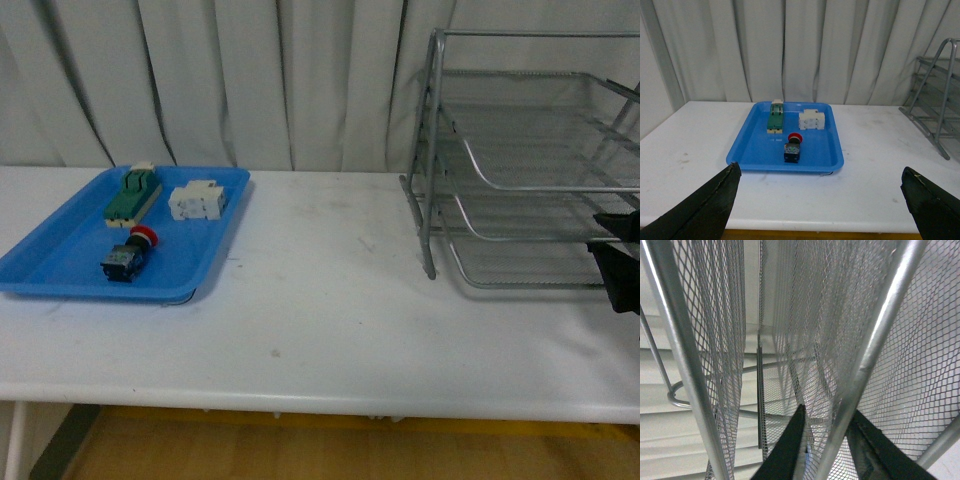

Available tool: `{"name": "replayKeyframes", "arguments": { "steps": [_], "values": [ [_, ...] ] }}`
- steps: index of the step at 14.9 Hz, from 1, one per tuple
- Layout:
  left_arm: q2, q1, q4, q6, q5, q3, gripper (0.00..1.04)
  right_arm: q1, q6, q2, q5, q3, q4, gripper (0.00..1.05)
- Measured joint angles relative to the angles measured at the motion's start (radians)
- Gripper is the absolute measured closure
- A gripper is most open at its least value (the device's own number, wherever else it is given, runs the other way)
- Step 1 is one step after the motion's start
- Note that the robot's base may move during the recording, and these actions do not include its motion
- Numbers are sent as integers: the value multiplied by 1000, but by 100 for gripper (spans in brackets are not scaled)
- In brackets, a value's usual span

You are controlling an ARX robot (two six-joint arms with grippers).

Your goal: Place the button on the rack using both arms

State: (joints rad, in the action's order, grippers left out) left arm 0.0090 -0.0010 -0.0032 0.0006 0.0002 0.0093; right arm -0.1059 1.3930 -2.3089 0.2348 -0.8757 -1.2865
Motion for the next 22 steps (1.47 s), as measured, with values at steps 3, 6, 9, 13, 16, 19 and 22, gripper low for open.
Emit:
{"name": "replayKeyframes", "arguments": {
  "steps": [3, 6, 9, 13, 16, 19, 22],
  "values": [
    [0, 0, 0, 0, 0, 0, 7, -8, 27, 0, -1, 37, -13, 100],
    [0, 0, 0, 0, 0, 0, 7, -20, 47, 34, 3, 122, -24, 100],
    [0, 0, 0, 0, 0, 0, 7, -21, 47, 67, 4, 195, -31, 100],
    [0, 0, 0, 0, 0, 0, 7, -26, 47, 93, 4, 246, -33, 100],
    [0, 0, 0, 0, 0, 0, 7, -26, 47, 122, -1, 322, -45, 100],
    [0, 0, 0, 0, 0, 0, 7, -35, 46, 164, -4, 415, -52, 100],
    [0, 0, 0, 0, 0, 0, 7, -60, 47, 195, 20, 486, -56, 100]
  ]
}}
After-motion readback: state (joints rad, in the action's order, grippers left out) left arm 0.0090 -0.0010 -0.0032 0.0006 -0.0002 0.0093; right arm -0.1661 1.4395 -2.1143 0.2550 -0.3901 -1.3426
